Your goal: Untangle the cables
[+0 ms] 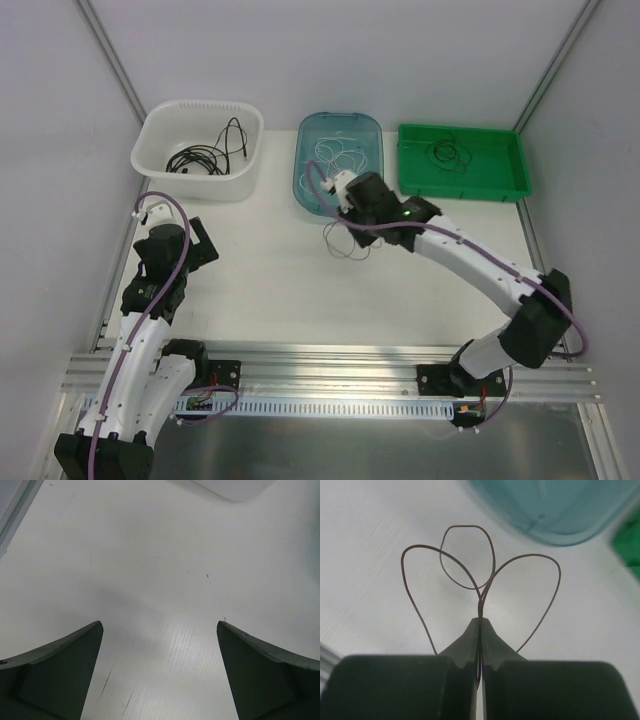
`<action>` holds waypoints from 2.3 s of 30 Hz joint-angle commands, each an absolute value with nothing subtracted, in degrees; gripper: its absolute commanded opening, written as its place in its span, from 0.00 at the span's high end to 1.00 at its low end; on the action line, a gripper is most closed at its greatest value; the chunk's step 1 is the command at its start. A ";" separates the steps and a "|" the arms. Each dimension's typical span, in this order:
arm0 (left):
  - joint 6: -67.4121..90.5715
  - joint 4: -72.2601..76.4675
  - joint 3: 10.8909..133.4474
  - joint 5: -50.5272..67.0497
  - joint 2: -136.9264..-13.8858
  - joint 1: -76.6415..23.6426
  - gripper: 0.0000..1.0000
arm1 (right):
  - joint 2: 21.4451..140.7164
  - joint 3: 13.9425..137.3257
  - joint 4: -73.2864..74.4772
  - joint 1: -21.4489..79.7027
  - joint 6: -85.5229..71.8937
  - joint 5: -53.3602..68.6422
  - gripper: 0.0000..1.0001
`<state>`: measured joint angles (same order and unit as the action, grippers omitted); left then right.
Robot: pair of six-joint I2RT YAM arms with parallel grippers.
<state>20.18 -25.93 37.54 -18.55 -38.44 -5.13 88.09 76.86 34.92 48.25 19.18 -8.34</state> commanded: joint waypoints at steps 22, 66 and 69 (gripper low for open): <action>17.23 -24.96 38.58 -13.01 -45.08 -4.39 0.01 | 114.94 110.02 17.41 -3.34 7.12 -2.38 0.99; 23.12 -48.51 52.90 -3.43 -3.61 -6.50 0.01 | 7.86 69.09 60.02 1.84 0.61 -6.41 0.03; 22.15 -50.88 54.75 -4.13 -0.53 -6.59 0.01 | 2.31 68.73 61.69 2.02 2.28 -6.07 0.03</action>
